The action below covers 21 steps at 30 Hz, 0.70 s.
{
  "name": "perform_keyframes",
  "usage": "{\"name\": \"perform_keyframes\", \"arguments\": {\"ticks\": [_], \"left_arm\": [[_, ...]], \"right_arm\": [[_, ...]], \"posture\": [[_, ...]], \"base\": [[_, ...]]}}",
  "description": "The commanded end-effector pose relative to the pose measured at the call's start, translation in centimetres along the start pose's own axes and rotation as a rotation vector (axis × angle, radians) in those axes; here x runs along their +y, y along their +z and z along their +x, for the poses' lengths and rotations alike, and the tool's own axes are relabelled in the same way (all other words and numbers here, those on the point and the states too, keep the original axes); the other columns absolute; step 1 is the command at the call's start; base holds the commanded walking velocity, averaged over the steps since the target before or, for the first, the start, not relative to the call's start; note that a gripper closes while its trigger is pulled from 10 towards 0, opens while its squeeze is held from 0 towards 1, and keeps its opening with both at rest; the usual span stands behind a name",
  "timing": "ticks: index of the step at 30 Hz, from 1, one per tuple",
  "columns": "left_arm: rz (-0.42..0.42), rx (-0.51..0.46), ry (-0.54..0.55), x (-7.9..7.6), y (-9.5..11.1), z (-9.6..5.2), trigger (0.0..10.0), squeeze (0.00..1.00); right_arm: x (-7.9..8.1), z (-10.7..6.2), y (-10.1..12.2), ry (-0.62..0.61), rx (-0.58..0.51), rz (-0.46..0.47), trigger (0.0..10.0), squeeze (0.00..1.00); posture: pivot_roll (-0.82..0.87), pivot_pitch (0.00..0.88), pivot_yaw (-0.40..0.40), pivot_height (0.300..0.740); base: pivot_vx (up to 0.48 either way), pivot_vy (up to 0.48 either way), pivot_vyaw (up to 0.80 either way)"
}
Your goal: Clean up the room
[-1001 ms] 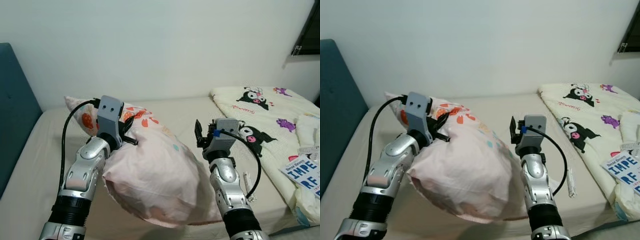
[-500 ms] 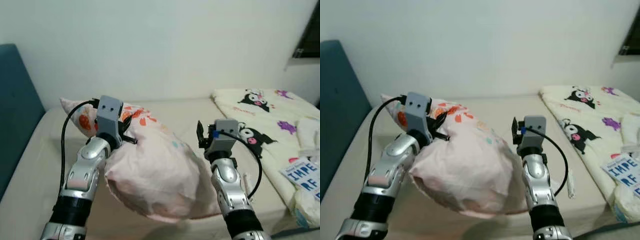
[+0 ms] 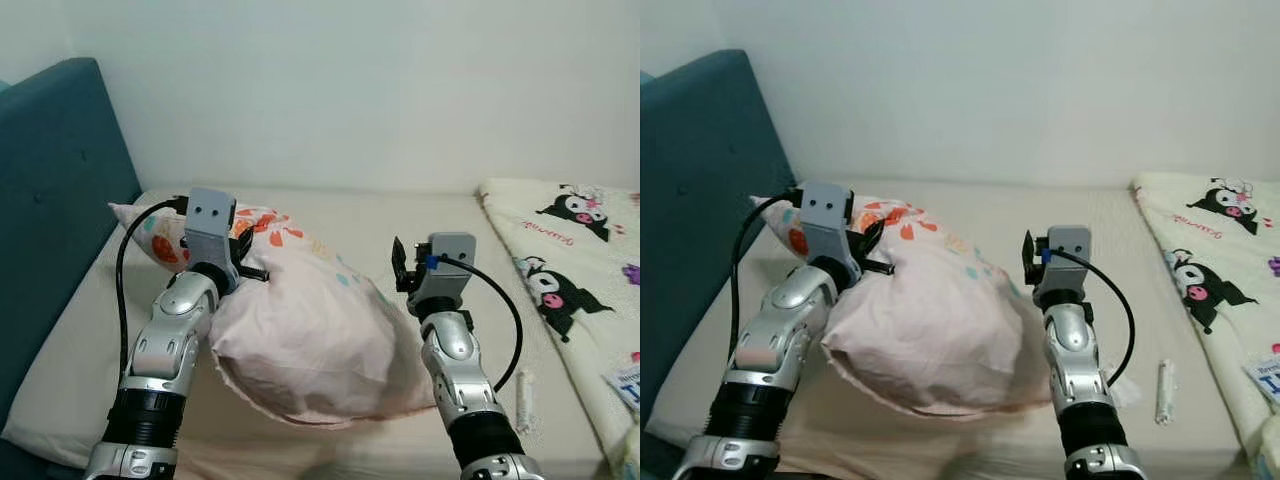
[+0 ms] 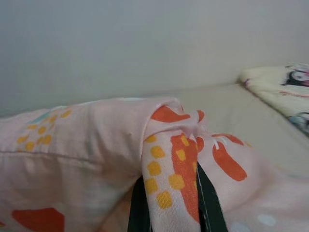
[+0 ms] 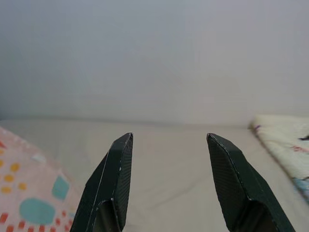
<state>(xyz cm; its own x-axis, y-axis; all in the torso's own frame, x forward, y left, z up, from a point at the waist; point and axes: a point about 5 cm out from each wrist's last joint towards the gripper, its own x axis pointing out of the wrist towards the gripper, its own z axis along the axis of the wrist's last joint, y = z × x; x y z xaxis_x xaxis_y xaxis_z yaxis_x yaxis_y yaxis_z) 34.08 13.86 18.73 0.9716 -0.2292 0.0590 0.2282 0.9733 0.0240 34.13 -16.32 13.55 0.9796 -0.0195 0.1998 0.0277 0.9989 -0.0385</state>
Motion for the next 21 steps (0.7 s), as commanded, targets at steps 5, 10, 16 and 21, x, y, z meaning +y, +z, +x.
{"name": "perform_keyframes", "arguments": {"ticks": [5, 10, 16, 21], "left_arm": [[0.075, -0.127, -0.031, -0.19, 2.49, 0.24, 10.0, 0.00], [0.080, -0.129, -0.050, -0.43, 2.62, 0.40, 10.0, 0.00], [0.097, -0.139, -0.076, -0.68, 2.85, 0.47, 10.0, 0.00], [0.099, -0.141, -0.080, -0.69, 2.95, 0.52, 10.0, 0.00]], "right_arm": [[0.04, -0.27, -0.47, 0.001, 0.019, 0.007, 10.0, 0.00], [0.01, -0.24, -0.48, -0.003, 0.018, 0.014, 10.0, 0.00], [0.07, -0.24, -0.53, -0.005, 0.018, 0.019, 10.0, 0.00], [0.11, -0.26, -0.57, -0.006, 0.018, 0.021, 10.0, 0.00]], "posture": [[0.02, 0.000, -0.064, 0.740], [0.02, 0.000, -0.059, 0.740], [0.03, 0.000, -0.055, 0.740], [0.03, 0.000, -0.053, 0.740]], "base": [[0.000, 0.000, 0.00], [0.000, 0.000, 0.00], [0.000, 0.099, 0.00], [0.000, 0.321, 0.00]]}}
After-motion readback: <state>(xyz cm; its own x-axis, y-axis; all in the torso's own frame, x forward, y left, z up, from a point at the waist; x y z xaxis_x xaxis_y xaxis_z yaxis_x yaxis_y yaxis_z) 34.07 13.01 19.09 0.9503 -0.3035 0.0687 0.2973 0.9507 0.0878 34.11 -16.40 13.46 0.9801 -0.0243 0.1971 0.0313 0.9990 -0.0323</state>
